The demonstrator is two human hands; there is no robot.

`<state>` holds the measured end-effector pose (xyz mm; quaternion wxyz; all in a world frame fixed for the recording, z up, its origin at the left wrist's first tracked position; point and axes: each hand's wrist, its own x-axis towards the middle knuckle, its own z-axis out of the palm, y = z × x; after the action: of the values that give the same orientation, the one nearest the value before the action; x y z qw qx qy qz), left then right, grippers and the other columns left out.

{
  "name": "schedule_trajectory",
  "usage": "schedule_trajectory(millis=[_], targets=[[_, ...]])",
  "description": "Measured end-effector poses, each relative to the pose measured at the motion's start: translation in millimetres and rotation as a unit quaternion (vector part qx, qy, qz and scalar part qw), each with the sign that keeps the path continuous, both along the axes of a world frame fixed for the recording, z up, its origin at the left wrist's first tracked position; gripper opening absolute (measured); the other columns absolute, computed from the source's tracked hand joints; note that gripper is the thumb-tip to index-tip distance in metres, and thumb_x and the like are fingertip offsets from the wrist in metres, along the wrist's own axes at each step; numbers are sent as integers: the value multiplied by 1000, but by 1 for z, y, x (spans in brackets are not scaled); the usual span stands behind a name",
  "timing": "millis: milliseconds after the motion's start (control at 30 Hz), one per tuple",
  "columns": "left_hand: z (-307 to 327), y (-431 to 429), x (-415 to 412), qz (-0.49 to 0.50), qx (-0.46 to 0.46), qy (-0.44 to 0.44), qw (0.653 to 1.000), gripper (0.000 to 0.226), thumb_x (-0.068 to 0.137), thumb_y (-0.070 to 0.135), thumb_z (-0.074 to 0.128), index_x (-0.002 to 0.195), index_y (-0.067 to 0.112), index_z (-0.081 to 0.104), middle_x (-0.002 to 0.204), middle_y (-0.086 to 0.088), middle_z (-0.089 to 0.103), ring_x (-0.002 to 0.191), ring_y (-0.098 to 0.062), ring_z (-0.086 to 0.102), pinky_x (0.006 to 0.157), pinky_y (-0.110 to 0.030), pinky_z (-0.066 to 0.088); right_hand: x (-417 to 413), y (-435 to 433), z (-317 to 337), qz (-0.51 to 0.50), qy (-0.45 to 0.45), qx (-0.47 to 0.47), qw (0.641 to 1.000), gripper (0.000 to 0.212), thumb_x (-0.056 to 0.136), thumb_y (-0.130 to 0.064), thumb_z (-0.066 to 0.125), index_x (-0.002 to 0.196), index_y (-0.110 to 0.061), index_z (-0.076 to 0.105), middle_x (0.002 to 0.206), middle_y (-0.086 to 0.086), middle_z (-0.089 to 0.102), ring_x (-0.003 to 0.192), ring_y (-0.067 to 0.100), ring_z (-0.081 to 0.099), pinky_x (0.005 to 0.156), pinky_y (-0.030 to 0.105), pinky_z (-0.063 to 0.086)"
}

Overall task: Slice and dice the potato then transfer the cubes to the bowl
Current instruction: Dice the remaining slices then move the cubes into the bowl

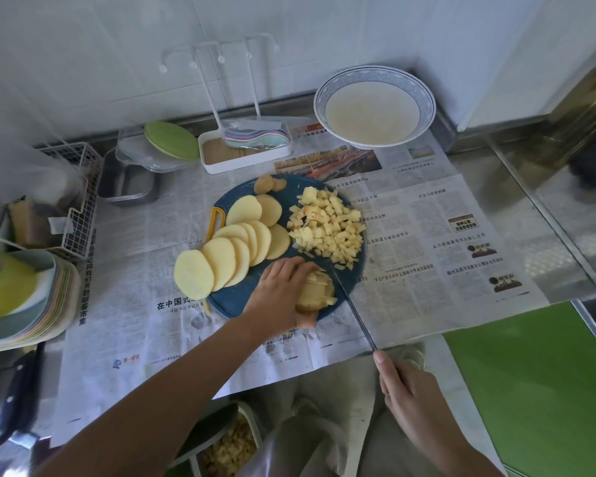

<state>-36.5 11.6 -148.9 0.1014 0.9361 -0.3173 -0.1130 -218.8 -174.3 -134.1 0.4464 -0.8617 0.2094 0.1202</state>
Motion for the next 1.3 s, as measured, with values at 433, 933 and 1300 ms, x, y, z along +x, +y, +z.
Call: schedule_trajectory(millis=[433, 933, 1300], targets=[[-8, -2, -14, 93, -66, -19, 993, 82, 73, 52, 68, 143, 25, 35, 139, -1, 33, 131, -20, 25, 114, -31, 8, 5, 9, -7, -1, 7, 23, 1000, 57, 93, -58, 31, 50, -20, 35, 44, -2, 37, 42, 8, 39, 55, 29, 35], [-21, -6, -30, 184, -122, -32, 975, 82, 69, 45, 73, 139, 17, 42, 132, -9, 37, 121, -23, 27, 110, -37, 21, 41, 28, 16, 39, 44, 15, 998, 60, 102, -46, 25, 51, -15, 34, 46, -3, 35, 46, 9, 39, 53, 22, 31], [-30, -10, -35, 201, -147, -92, 964, 87, 63, 47, 67, 135, 4, 46, 126, -12, 52, 117, -27, 39, 103, -48, 38, 43, 34, 20, 55, 37, -5, 998, 57, 101, -47, 24, 55, -15, 37, 52, -3, 40, 50, 7, 40, 53, 20, 32]])
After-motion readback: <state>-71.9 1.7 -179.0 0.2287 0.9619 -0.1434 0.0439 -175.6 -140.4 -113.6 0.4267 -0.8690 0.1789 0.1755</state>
